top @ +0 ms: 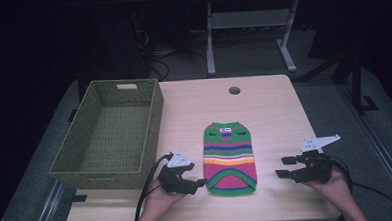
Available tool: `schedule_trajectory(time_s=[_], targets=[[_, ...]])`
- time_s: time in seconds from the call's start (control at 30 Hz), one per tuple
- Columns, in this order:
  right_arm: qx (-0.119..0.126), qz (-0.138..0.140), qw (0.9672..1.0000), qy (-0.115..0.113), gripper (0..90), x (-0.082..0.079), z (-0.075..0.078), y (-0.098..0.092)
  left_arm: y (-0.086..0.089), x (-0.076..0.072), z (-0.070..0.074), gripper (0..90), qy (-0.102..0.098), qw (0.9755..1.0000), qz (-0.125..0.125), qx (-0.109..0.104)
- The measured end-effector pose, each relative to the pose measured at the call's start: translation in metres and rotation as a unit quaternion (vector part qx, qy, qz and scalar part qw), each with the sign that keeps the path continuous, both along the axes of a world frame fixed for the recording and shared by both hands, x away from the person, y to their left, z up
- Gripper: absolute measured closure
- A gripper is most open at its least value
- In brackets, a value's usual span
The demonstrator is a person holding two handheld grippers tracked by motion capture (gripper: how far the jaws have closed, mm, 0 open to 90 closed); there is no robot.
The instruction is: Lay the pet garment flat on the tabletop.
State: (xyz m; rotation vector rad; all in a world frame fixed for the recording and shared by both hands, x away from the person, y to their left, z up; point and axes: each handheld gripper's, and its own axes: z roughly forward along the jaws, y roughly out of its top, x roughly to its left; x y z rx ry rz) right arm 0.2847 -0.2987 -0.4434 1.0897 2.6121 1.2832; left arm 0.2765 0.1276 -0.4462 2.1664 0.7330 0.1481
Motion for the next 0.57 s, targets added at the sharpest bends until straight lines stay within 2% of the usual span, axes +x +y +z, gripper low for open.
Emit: schedule_trajectory(time_s=[0.33,0.4,0.47,0.57], targets=[[0.005,-0.016,0.9999,0.000,33.5,-0.012,-0.010,-0.015,0.007,-0.011,0.000,27.3,-0.001,1.0000,0.004,0.001],[0.008,-0.019,0.9998,0.006,32.1,-0.015,-0.011,-0.017,0.009,-0.014,-0.001,27.2,-0.001,1.0000,0.006,-0.003],[0.013,-0.023,0.9996,0.003,31.6,-0.019,-0.013,-0.019,0.010,-0.017,-0.001,27.2,-0.002,1.0000,0.005,-0.003],[0.006,-0.025,0.9997,-0.006,30.6,-0.026,-0.015,-0.021,0.011,-0.021,0.000,27.1,-0.006,0.9999,0.006,-0.011]])
